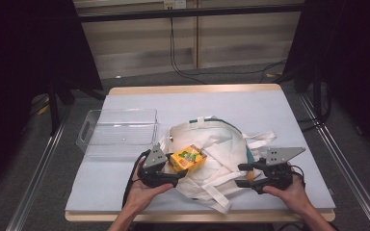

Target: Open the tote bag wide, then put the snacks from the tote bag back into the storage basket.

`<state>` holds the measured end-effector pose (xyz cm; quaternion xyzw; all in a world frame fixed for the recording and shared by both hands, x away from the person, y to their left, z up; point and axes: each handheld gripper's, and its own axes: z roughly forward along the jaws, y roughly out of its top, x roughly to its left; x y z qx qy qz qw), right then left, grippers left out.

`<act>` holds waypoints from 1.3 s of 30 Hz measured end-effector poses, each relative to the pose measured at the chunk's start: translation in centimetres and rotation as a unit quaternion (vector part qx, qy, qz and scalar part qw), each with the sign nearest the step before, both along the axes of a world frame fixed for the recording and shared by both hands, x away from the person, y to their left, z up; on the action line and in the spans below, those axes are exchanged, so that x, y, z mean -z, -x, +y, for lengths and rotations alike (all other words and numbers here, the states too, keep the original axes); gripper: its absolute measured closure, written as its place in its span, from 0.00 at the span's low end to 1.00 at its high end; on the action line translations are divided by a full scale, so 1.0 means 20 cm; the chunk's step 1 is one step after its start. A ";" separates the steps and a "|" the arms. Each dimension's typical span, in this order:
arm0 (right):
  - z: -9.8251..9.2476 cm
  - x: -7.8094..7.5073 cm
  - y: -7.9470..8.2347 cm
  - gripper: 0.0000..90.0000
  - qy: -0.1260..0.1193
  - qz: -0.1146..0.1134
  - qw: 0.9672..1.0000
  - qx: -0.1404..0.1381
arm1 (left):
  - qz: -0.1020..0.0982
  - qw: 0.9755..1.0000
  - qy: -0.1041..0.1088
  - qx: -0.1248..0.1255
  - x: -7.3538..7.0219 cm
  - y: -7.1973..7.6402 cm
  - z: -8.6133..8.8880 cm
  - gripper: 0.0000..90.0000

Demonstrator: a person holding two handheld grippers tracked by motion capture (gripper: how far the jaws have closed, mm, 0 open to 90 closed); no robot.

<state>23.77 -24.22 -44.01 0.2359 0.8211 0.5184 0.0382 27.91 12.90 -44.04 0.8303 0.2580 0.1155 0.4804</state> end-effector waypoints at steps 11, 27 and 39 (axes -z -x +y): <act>-0.01 -0.01 0.01 0.42 -0.008 -0.008 1.000 0.003 | 0.042 0.998 0.038 -0.009 -0.07 -0.03 0.07 0.31; -0.07 -0.03 0.03 0.19 -0.036 -0.036 0.996 0.069 | 0.072 0.996 0.057 -0.021 -0.18 -0.04 0.15 0.31; -0.11 -0.01 0.05 0.13 -0.033 -0.034 0.994 0.096 | 0.085 0.993 0.079 -0.029 -0.26 -0.10 0.27 0.31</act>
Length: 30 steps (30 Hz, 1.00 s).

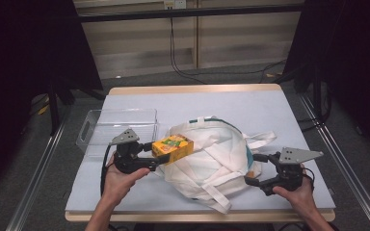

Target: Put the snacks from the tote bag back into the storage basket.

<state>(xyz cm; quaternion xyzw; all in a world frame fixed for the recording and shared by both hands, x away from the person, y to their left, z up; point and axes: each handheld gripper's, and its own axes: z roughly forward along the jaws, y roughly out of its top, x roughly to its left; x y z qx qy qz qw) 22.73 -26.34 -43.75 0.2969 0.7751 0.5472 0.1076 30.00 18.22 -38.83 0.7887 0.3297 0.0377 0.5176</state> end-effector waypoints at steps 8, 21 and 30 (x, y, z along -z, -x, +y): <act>-0.02 0.00 -0.01 0.13 0.001 0.000 1.000 0.016 | 0.009 1.000 0.011 -0.026 -0.05 -0.05 0.13 0.31; -0.04 0.02 -0.01 0.13 -0.001 0.002 1.000 0.011 | 0.025 0.998 -0.025 -0.059 -0.11 -0.14 0.27 0.31; -0.03 0.02 -0.01 0.13 0.001 0.004 1.000 0.011 | 0.028 0.997 -0.030 -0.066 -0.17 -0.17 0.31 0.31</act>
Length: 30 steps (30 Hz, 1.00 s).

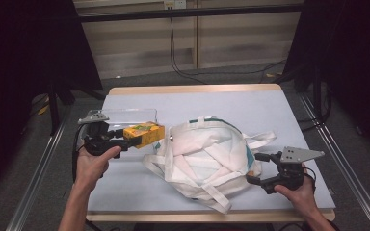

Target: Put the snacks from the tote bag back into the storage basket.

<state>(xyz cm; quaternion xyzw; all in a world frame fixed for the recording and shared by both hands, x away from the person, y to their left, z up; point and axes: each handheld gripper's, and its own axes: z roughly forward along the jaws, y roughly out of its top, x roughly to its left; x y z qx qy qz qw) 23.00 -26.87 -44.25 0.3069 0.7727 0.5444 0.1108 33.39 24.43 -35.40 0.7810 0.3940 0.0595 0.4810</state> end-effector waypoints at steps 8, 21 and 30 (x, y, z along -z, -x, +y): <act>0.00 0.00 0.00 0.13 0.000 0.000 1.000 -0.002 | -0.013 1.000 -0.006 -0.008 -0.11 -0.04 0.04 0.31; 0.00 -0.01 0.01 0.13 0.001 0.000 1.000 -0.005 | 0.002 0.998 -0.051 -0.033 -0.19 -0.16 0.05 0.31; 0.01 0.00 0.01 0.13 0.002 0.002 1.000 -0.005 | 0.022 0.995 -0.086 -0.044 -0.19 -0.24 0.05 0.31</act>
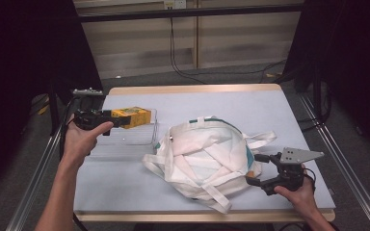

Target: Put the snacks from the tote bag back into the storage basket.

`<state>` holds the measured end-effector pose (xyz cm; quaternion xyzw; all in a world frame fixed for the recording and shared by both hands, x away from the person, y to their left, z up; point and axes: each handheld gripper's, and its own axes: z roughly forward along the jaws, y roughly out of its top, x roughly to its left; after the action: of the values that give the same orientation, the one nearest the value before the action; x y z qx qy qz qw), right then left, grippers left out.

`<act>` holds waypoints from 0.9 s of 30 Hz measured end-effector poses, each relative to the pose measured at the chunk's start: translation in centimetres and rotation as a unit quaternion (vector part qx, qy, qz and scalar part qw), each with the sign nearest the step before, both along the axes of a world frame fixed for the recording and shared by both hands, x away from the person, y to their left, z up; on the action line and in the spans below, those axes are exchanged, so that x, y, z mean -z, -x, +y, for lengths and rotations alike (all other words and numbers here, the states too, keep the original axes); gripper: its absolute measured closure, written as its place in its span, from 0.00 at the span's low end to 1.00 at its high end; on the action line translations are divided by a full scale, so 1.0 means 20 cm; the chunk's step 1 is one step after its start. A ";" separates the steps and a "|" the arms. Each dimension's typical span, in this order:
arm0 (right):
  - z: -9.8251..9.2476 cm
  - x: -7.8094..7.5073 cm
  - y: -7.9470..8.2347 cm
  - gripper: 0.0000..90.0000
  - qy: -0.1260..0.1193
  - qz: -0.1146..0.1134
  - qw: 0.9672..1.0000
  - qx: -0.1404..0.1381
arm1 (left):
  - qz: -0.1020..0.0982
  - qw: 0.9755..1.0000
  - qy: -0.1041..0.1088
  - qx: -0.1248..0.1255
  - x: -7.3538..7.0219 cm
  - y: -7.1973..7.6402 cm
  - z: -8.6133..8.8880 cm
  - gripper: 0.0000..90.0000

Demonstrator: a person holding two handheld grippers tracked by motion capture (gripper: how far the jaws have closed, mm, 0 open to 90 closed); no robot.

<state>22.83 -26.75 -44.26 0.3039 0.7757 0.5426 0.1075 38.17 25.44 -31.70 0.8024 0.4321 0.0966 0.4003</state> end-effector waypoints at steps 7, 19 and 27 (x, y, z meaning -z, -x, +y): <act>-0.01 0.00 0.00 0.13 -0.002 0.002 1.000 0.000 | 0.026 0.999 -0.018 -0.017 -0.01 -0.05 -0.01 0.31; -0.01 0.01 0.00 0.13 -0.003 0.004 1.000 0.000 | 0.057 0.996 -0.056 -0.025 0.02 -0.14 -0.05 0.31; -0.01 0.01 0.00 0.13 -0.002 0.004 1.000 -0.001 | 0.075 0.994 -0.071 -0.028 0.03 -0.19 -0.07 0.31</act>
<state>22.91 -26.97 -44.46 0.3055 0.7750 0.5434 0.1034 41.91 24.08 -32.30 0.8213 0.4750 0.0780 0.3062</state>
